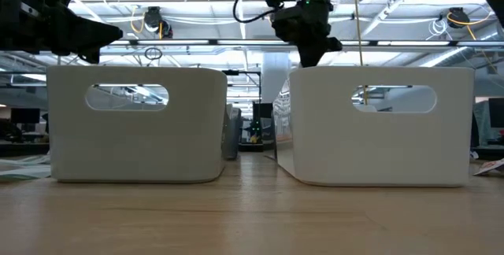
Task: Pick & Place First Aid Supplies
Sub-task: Put the blue pad into the right black bin
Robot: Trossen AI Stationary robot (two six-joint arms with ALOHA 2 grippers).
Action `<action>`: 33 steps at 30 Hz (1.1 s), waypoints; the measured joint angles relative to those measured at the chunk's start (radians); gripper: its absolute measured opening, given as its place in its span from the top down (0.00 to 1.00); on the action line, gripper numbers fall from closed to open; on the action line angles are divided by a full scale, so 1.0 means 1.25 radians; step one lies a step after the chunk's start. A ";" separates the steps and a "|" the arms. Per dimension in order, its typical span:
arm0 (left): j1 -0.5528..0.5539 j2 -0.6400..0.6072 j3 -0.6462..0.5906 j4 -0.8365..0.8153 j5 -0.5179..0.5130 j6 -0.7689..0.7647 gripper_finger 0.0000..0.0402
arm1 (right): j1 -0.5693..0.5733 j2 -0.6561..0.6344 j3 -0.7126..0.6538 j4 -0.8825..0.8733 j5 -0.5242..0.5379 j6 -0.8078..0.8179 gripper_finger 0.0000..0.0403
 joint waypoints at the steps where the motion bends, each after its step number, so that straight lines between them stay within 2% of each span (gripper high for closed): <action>1: 0.000 0.000 0.000 0.000 0.000 0.000 0.88 | 0.000 0.000 0.001 0.001 0.000 -0.001 1.00; 8: 0.000 0.000 0.000 0.000 0.000 0.000 0.88 | 0.001 -0.002 -0.014 0.015 0.003 -0.001 1.00; 33: 0.000 0.000 0.000 0.000 0.000 0.000 0.88 | 0.019 -0.002 -0.348 0.297 -0.001 -0.001 1.00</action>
